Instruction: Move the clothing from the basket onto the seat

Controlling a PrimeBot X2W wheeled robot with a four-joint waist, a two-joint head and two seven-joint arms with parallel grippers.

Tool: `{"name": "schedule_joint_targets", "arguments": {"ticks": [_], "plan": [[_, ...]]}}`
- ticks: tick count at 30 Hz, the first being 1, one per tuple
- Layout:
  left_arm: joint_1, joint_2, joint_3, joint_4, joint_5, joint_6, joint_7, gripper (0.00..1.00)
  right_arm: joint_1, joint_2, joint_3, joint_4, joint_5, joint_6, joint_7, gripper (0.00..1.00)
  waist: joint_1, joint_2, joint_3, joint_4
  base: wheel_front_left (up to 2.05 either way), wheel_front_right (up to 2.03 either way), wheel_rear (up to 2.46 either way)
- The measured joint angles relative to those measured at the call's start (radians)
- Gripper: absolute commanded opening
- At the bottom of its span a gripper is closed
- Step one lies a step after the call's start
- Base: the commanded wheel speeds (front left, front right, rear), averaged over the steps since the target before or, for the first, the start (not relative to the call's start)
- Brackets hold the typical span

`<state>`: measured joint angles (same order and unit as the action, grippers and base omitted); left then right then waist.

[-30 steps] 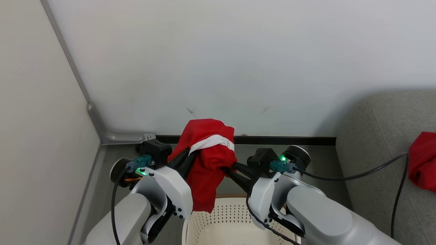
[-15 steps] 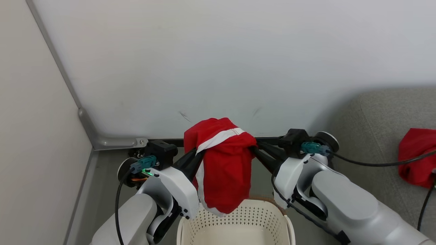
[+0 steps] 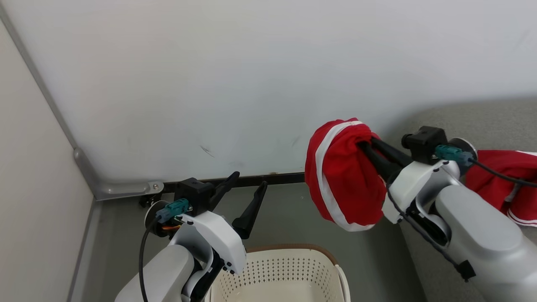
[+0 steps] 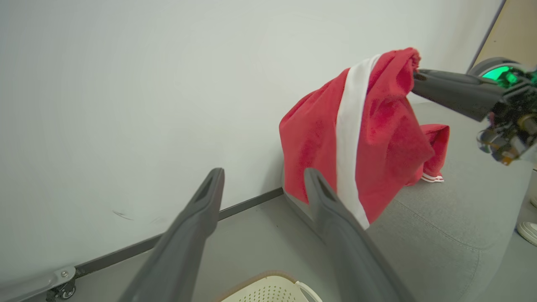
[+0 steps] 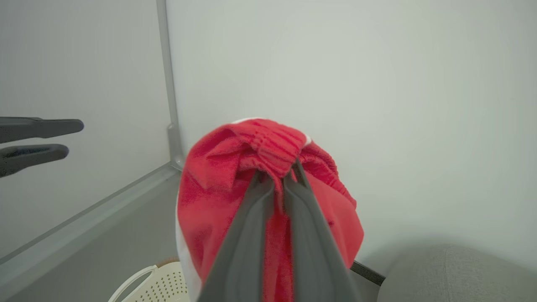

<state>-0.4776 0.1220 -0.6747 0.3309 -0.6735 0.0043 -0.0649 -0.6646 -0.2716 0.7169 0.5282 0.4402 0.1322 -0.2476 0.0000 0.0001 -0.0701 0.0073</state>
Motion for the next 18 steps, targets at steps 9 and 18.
{"name": "schedule_joint_targets", "arguments": {"ticks": [9,18], "plan": [[0.017,-0.006,-0.021,-0.015,-0.001,-0.011,-0.016,1.00,0.038,-0.088,-0.119,-0.047,-0.029,0.000,0.000,0.00,0.0000,0.0000,-0.007,-0.056,0.00,0.00,0.00],[0.022,-0.030,-0.057,-0.035,-0.001,-0.027,-0.025,1.00,0.114,-0.155,-0.211,-0.083,-0.056,0.000,0.000,0.00,0.0000,0.0000,-0.012,-0.120,0.00,0.00,0.00]]}}
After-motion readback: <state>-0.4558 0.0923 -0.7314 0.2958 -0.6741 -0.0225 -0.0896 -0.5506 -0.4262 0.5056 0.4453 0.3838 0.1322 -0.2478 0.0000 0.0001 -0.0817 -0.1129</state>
